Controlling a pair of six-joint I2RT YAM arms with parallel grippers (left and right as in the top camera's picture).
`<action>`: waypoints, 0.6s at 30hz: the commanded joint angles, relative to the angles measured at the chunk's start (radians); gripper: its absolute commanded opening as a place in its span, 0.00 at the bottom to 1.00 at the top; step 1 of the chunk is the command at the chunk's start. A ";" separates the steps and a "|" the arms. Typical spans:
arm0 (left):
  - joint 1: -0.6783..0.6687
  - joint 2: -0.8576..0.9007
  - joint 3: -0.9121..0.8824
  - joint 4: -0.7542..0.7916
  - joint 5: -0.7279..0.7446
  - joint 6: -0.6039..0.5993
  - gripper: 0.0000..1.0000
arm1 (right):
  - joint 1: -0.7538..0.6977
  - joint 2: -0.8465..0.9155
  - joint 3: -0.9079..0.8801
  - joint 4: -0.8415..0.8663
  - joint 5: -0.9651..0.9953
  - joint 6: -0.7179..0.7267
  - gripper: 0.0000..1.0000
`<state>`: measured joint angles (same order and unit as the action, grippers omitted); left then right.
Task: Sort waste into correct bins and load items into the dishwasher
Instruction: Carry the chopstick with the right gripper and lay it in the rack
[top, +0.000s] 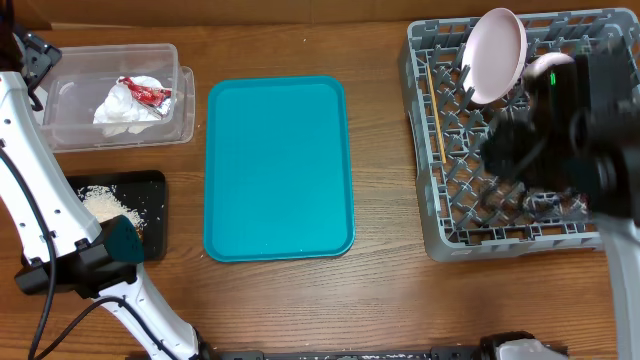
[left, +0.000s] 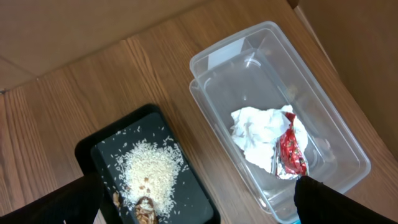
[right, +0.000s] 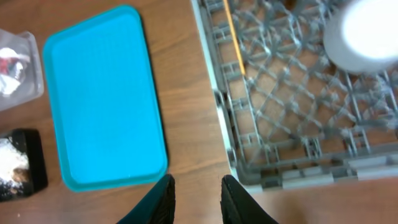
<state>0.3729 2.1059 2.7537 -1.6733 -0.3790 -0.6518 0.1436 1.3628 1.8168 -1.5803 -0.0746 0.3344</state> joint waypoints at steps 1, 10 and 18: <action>-0.007 0.000 0.003 0.002 -0.013 0.001 1.00 | 0.008 -0.207 -0.195 0.027 0.148 0.122 0.28; -0.007 0.000 0.003 0.002 -0.013 0.001 1.00 | 0.008 -0.600 -0.612 0.258 0.164 0.168 0.58; -0.007 0.000 0.003 0.002 -0.013 0.001 1.00 | 0.008 -0.641 -0.791 0.419 0.154 0.198 1.00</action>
<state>0.3729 2.1059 2.7541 -1.6726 -0.3790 -0.6521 0.1467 0.7147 1.0645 -1.1973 0.0780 0.5125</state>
